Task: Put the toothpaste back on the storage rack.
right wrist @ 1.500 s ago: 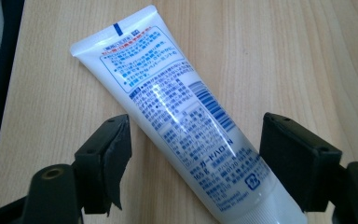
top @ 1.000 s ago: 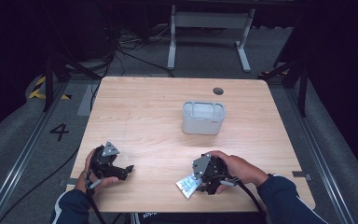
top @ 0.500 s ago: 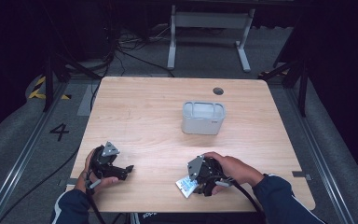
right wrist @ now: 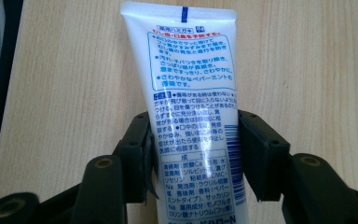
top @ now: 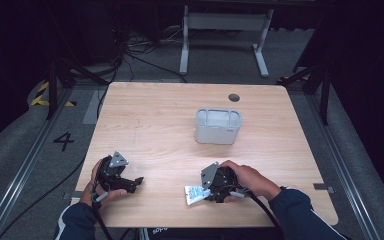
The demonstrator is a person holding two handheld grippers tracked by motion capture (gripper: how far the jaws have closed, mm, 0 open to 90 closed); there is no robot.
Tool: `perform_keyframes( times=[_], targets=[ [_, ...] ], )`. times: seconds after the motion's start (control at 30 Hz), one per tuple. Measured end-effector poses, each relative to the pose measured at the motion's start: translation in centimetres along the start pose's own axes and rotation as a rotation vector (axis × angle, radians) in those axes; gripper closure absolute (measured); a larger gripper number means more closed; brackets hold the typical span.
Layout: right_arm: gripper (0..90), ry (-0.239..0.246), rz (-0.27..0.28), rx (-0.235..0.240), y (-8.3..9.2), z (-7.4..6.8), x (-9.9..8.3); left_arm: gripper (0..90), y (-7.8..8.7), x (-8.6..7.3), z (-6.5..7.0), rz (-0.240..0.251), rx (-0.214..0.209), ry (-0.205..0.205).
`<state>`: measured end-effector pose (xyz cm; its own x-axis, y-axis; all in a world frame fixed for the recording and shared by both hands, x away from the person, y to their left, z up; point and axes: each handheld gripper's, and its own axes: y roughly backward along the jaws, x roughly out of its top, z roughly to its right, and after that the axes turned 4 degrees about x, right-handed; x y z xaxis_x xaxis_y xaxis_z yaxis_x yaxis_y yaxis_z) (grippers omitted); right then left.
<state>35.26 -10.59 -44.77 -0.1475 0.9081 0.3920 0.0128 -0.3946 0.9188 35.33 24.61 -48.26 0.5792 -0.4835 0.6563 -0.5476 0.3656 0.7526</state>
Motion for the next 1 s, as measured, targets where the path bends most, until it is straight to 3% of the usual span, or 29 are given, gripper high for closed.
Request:
perform_keyframes(
  times=[0.1,0.17,0.3,0.5,0.7,0.73,1.0],
  targets=[
    [56.3,0.01,0.037,-0.002,0.3,-0.1,-0.4,0.3,0.0,0.0,0.0,0.0,-0.001,0.0],
    [58.2,-0.017,0.078,0.0,0.8,0.1,-0.9,0.3,0.0,0.0,0.0,0.0,-0.006,0.001],
    [59.7,-0.032,0.109,-0.04,1.5,0.3,-1.3,0.3,0.0,0.0,0.0,0.0,-0.006,0.001],
    [61.5,-0.064,0.178,-0.049,2.9,0.5,-2.2,0.3,0.0,0.0,0.0,0.0,-0.006,0.001],
    [63.1,-0.105,0.264,-0.095,4.1,0.8,-3.0,0.3,0.0,0.0,0.0,0.0,-0.004,0.003],
    [63.3,-0.121,0.299,-0.109,4.8,1.0,-3.4,0.3,0.0,0.0,0.0,0.0,-0.006,0.0],
    [63.9,-0.143,0.371,-0.151,6.1,0.8,-4.3,0.3,0.0,0.0,0.0,0.0,-0.004,0.002]
  ],
)
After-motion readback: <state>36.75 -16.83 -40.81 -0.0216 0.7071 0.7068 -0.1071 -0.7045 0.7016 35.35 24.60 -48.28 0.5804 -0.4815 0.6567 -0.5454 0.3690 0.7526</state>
